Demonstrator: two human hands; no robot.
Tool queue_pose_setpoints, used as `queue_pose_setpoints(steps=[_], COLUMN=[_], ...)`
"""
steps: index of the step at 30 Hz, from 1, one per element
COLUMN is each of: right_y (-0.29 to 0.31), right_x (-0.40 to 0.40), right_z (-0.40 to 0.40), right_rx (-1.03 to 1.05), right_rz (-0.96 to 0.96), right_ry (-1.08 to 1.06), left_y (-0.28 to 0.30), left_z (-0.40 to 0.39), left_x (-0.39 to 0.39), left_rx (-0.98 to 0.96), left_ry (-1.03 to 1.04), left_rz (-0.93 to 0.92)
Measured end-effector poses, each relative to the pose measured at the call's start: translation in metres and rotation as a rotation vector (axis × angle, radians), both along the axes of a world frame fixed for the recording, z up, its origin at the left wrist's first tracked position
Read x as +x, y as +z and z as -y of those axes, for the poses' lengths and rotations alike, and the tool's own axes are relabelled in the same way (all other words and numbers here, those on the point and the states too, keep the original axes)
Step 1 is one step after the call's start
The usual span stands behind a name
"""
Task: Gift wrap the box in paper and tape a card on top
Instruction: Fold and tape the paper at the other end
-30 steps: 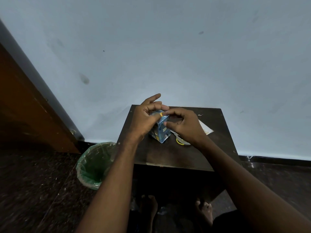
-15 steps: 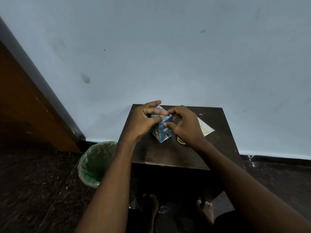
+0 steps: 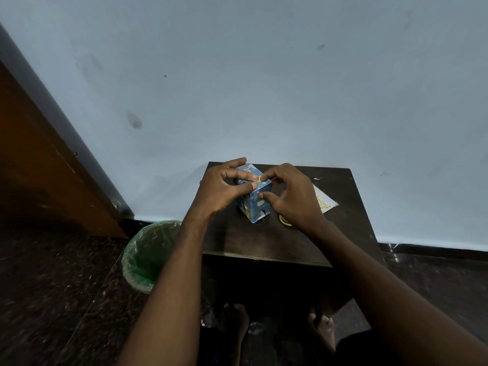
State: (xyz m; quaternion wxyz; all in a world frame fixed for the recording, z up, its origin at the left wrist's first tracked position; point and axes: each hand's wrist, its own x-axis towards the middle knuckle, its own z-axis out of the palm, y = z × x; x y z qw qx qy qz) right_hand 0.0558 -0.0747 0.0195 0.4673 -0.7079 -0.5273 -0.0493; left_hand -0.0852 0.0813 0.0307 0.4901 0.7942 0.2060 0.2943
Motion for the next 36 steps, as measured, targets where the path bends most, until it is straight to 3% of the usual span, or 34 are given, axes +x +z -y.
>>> queue_pose_setpoints(steps=[14,19,25,30,36], right_y=[-0.001,-0.003,0.002,-0.001,0.001], right_x=[0.002,0.002,-0.001,-0.004,-0.003], right_z=[0.004,0.005,0.004,0.003,0.003], right_rx=[-0.001,-0.003,0.016,0.002,-0.019], right_rz=[0.253,0.280,0.328,0.295,0.232], right_ry=[0.019,0.030,0.019,0.024,0.056], left_y=[0.000,-0.002,-0.006,-0.004,-0.008], left_z=[-0.007,-0.001,0.004,0.010,0.010], left_x=[-0.006,-0.002,0.009,0.010,0.018], left_rx=[-0.032,-0.162,0.094,-0.149,-0.210], left_ry=[-0.052,-0.041,0.185,0.303,0.358], left_rz=[-0.046,0.024,-0.072,-0.004,0.036])
